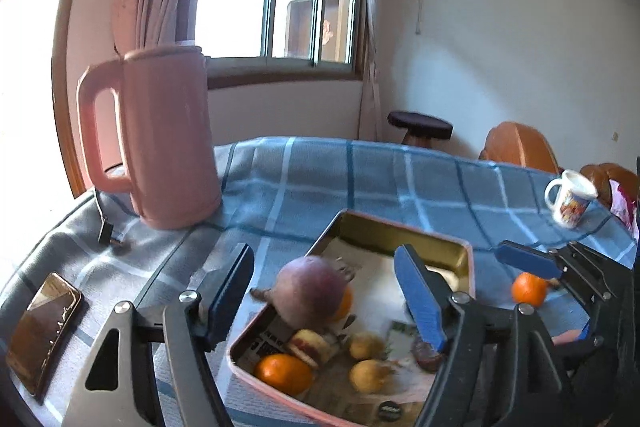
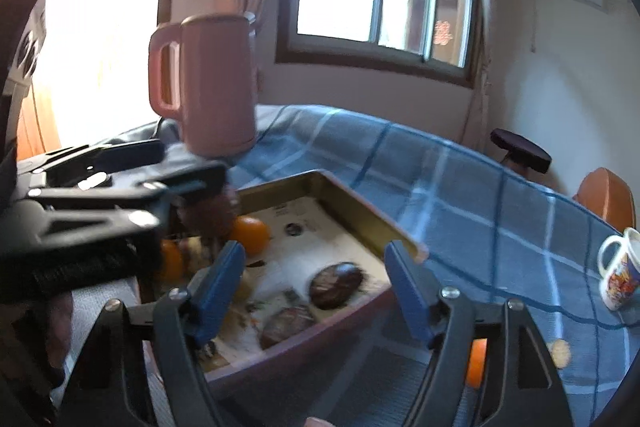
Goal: Organize fruits
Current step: 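Move both open tools back over the orange and the cylinder on the table, then grasp the grainy-topped cylinder with the right tool while the left tool grasps the orange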
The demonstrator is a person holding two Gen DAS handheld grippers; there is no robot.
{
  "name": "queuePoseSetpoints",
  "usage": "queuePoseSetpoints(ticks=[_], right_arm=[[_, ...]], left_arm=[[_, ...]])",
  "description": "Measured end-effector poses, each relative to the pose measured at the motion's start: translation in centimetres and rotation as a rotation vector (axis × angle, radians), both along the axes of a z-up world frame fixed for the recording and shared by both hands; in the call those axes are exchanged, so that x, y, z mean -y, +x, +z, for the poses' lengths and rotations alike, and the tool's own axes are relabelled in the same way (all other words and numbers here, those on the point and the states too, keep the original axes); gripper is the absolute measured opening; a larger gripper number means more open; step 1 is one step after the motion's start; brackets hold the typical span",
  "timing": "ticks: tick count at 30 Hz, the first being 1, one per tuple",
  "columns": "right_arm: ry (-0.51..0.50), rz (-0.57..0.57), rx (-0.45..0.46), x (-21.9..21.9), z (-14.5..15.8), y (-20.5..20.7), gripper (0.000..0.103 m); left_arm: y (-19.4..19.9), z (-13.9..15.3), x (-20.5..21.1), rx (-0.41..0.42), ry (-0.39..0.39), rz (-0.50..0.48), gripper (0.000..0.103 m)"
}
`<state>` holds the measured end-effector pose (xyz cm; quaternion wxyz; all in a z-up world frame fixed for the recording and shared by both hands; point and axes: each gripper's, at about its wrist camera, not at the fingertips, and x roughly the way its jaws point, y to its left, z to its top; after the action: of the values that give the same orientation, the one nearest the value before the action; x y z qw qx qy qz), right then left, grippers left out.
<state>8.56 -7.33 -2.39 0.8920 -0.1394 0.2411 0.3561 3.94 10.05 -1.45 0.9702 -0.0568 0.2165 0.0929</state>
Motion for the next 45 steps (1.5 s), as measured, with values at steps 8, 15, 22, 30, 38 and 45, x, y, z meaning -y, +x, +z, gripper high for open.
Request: queuePoseSetpoints(ticks=[8, 15, 22, 30, 38, 45], right_arm=[[-0.007, -0.276, 0.026, 9.3, 1.3, 3.2, 0.081], [-0.054, -0.460, -0.091, 14.6, -0.9, 7.4, 0.081], [-0.063, -0.455, -0.223, 16.6, -3.2, 9.3, 0.072], [-0.080, -0.440, -0.335, 16.6, -4.8, 10.5, 0.051], [-0.052, -0.449, -0.327, 17.0, -4.5, 10.2, 0.039], [-0.056, -0.496, -0.265, 17.9, -3.7, 9.1, 0.039]], left_arm=[[2.1, 0.7, 7.0, -0.024, 0.040, -0.154, 0.076], [5.9, -1.4, 13.3, -0.123, 0.059, -0.284, 0.076], [8.1, -3.5, 16.2, -0.197, 0.098, -0.315, 0.076], [8.6, -4.2, 16.9, -0.213, 0.094, -0.327, 0.076], [9.3, -4.9, 18.3, -0.242, 0.104, -0.359, 0.076], [10.0, -5.2, 18.7, -0.266, 0.079, -0.372, 0.076]])
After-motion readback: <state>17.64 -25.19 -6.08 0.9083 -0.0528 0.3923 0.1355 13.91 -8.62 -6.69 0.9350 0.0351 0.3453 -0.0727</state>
